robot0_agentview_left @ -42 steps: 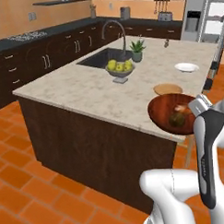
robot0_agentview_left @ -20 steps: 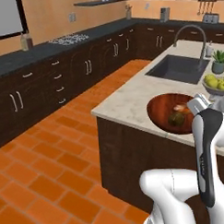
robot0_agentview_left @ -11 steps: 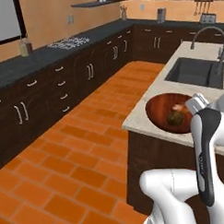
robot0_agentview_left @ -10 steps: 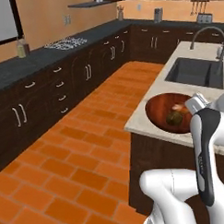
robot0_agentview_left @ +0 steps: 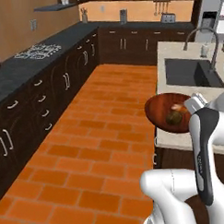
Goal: Pick the chicken drumstick and mushroom from their plates and place them in the bowl. Then put the bowl in the fridge.
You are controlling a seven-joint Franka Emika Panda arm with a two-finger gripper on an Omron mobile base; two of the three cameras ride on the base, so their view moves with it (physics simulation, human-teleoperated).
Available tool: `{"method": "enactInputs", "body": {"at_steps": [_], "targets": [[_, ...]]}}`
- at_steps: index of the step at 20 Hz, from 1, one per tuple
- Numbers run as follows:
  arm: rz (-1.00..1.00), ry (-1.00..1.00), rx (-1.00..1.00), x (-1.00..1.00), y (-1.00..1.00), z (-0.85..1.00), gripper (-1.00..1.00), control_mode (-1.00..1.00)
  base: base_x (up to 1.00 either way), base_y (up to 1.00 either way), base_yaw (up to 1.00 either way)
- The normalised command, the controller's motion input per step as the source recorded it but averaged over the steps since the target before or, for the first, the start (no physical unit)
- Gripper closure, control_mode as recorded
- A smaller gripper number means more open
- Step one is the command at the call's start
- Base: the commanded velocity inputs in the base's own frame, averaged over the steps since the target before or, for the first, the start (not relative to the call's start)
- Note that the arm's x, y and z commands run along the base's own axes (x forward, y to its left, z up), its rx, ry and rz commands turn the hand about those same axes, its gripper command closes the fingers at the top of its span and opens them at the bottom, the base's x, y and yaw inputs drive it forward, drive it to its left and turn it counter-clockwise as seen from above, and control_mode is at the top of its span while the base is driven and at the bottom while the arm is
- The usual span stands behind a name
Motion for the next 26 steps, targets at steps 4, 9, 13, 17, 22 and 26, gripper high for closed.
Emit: {"method": "enactInputs", "body": {"at_steps": [4, 9, 13, 17, 22, 26], "targets": [[0.00, 0.00, 0.00, 0.00, 0.00, 0.00, 1.00, 1.00, 0.57, 1.00, -0.42], [0.00, 0.00, 0.00, 0.00, 0.00, 0.00, 1.00, 1.00, 0.49, 1.00, -0.47], [0.00, 0.00, 0.00, 0.00, 0.00, 0.00, 1.00, 1.00, 0.73, 1.00, -0.43], [0.00, 0.00, 0.00, 0.00, 0.00, 0.00, 1.00, 1.00, 0.98, 1.00, -0.42], [0.00, 0.00, 0.00, 0.00, 0.00, 0.00, 1.00, 1.00, 1.00, 0.92, -0.38], [0.00, 0.00, 0.00, 0.00, 0.00, 0.00, 1.00, 1.00, 1.00, 0.15, 0.05]]}}
